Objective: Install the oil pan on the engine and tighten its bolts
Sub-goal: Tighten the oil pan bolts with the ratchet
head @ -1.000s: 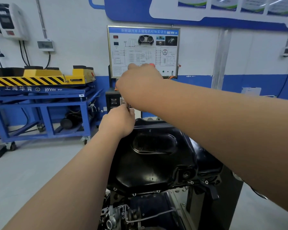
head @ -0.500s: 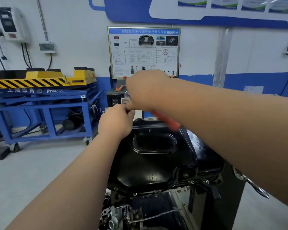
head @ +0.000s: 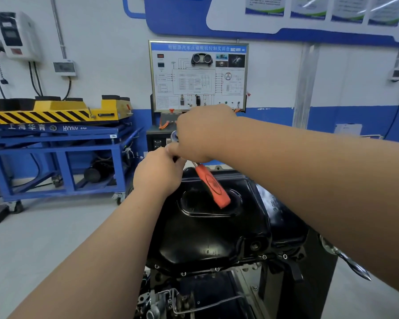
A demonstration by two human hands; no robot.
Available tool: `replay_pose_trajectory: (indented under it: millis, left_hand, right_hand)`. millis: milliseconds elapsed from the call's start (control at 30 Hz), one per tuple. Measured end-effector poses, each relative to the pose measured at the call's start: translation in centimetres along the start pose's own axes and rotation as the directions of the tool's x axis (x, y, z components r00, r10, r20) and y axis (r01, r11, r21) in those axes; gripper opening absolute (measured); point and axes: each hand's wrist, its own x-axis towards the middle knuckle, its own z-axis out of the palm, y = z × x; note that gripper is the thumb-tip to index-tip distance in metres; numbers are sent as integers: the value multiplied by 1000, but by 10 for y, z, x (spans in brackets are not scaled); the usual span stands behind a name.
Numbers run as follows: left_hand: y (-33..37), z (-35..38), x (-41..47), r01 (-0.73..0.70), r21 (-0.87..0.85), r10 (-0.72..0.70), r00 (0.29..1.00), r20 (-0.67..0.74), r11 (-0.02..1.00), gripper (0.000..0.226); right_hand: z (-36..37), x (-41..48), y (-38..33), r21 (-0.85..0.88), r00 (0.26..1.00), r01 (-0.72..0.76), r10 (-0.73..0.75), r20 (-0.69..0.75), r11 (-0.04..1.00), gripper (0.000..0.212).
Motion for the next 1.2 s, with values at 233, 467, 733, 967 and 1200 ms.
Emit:
replay_pose_trajectory:
  millis: [233,467,733,967,1200]
  left_hand:
    - [0,-1,0,-8,6,7,1000,29,1000,36]
    - [-2,1,0,-12,84,9,999,40,996,28]
    - [1,1,3,3,-11,-2,997,77,1000,37]
    - [0,1,0,10,9,-10,1000,12,1000,38]
    - [1,0,1,32,-15,-32,999,9,999,39]
  right_hand:
    - [-12,-2,-2,-83,989,134,-139,-50,987,20]
    - [-4,2,-11,33,1000,10,-9,-16,999,33]
    - [-14,2,-9,-48,996,81,-82,-22,996,31]
    - [-10,3,-7,-108,997,52,-57,-44,993,33]
    - [-11,2,-6,-61,999,42,-43,-19,997,32]
